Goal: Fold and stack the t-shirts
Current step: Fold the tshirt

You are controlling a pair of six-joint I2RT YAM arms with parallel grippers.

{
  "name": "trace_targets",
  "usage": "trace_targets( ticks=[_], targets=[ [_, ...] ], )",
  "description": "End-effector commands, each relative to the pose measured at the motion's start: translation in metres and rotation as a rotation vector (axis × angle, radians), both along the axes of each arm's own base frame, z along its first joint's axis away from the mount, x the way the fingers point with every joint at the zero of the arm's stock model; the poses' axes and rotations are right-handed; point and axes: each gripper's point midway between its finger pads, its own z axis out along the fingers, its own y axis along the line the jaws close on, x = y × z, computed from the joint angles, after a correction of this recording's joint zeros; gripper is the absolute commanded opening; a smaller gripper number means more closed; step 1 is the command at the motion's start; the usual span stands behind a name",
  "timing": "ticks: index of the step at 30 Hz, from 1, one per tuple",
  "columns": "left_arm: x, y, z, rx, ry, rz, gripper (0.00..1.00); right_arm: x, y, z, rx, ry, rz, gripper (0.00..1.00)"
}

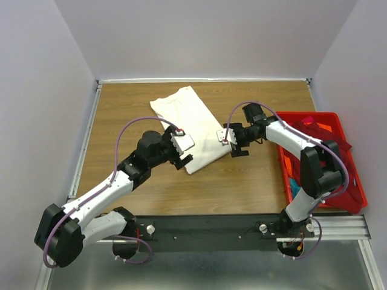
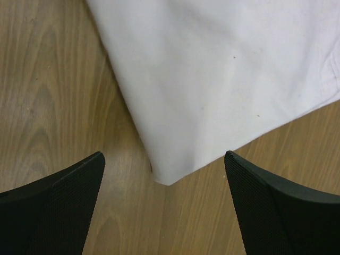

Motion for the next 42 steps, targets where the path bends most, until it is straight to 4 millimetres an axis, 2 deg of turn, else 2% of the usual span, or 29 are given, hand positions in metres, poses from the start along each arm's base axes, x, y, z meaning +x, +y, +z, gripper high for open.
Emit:
trace_targets(
  ticks=[1, 6, 9, 13, 19, 26, 33, 36, 42],
  targets=[
    [-0.002, -0.007, 0.007, 0.034, -0.13, -0.065, 0.98, -0.013, -0.004, -0.018, -0.034, 0.038, 0.107, 0.98],
    [-0.022, -0.029, -0.033, 0.141, -0.082, -0.118, 0.98, -0.011, -0.007, -0.036, -0.068, 0.071, 0.104, 0.94],
    [-0.025, -0.035, -0.053, 0.198, -0.046, -0.133, 0.97, -0.004, -0.005, -0.038, -0.071, 0.081, 0.086, 0.91],
    [-0.024, -0.038, -0.071, 0.262, -0.03, -0.137, 0.95, 0.002, -0.002, -0.039, -0.066, 0.086, 0.079, 0.88],
    [-0.02, -0.035, -0.109, 0.376, 0.03, -0.131, 0.92, 0.006, 0.0, -0.042, -0.068, 0.095, 0.074, 0.84],
    [-0.023, -0.036, -0.131, 0.434, 0.071, -0.14, 0.91, 0.007, 0.0, -0.049, -0.079, 0.108, 0.069, 0.79],
    [-0.023, -0.032, -0.145, 0.476, 0.096, -0.122, 0.9, 0.009, -0.001, -0.058, -0.097, 0.132, 0.044, 0.67],
    [-0.014, -0.021, -0.154, 0.537, 0.097, -0.048, 0.86, 0.009, 0.0, -0.059, -0.092, 0.137, 0.038, 0.64],
    [-0.009, -0.006, -0.17, 0.629, 0.129, 0.007, 0.58, 0.009, -0.002, -0.064, -0.105, 0.142, 0.017, 0.55]
  ],
)
